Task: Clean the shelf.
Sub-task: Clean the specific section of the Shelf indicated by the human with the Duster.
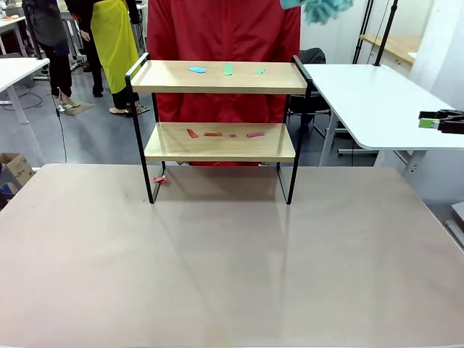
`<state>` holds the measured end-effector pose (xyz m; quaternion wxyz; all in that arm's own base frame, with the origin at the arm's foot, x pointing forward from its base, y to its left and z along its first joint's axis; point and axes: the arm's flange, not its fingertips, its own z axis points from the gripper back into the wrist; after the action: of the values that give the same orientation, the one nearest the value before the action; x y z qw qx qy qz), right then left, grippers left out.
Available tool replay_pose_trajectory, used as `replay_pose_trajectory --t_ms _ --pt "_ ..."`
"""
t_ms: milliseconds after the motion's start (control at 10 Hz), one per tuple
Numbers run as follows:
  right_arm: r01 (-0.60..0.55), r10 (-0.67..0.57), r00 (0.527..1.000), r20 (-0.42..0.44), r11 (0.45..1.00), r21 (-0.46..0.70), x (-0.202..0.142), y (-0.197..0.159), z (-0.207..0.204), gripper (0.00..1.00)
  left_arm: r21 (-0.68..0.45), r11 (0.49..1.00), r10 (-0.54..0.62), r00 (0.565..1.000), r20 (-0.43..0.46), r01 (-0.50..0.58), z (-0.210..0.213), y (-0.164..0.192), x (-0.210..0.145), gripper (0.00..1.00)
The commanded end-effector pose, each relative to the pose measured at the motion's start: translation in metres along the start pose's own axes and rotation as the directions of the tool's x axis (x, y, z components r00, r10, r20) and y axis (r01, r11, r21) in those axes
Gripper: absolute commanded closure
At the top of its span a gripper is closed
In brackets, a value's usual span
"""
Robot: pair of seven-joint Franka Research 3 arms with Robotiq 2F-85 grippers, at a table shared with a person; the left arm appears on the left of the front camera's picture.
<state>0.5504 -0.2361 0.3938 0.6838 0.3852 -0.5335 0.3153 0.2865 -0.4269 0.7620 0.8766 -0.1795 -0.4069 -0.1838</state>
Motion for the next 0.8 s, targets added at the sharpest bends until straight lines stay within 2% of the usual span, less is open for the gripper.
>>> replay_pose_trajectory --t_ms 0,100,500,700 --pt "-0.005 0.005 1.000 -0.001 1.000 0.002 0.003 0.001 -0.001 0.00 0.215 0.975 0.058 0.997 -0.048 -0.046 -0.020 -0.034 0.015 0.87" --pt "-0.005 0.005 1.000 -0.001 1.000 0.002 0.003 0.001 -0.001 0.00 0.297 0.952 0.096 0.994 -0.060 -0.074 -0.027 -0.040 0.014 0.87" --pt "-0.005 0.005 1.000 -0.001 1.000 0.002 0.003 0.001 -0.001 0.00 0.303 0.947 0.122 0.992 -0.036 -0.105 -0.051 -0.046 0.002 0.87" --pt "-0.005 0.005 1.000 -0.001 1.000 0.002 0.003 0.001 -0.001 0.00 0.344 0.930 0.152 0.988 -0.043 -0.128 -0.066 -0.050 -0.007 0.87"
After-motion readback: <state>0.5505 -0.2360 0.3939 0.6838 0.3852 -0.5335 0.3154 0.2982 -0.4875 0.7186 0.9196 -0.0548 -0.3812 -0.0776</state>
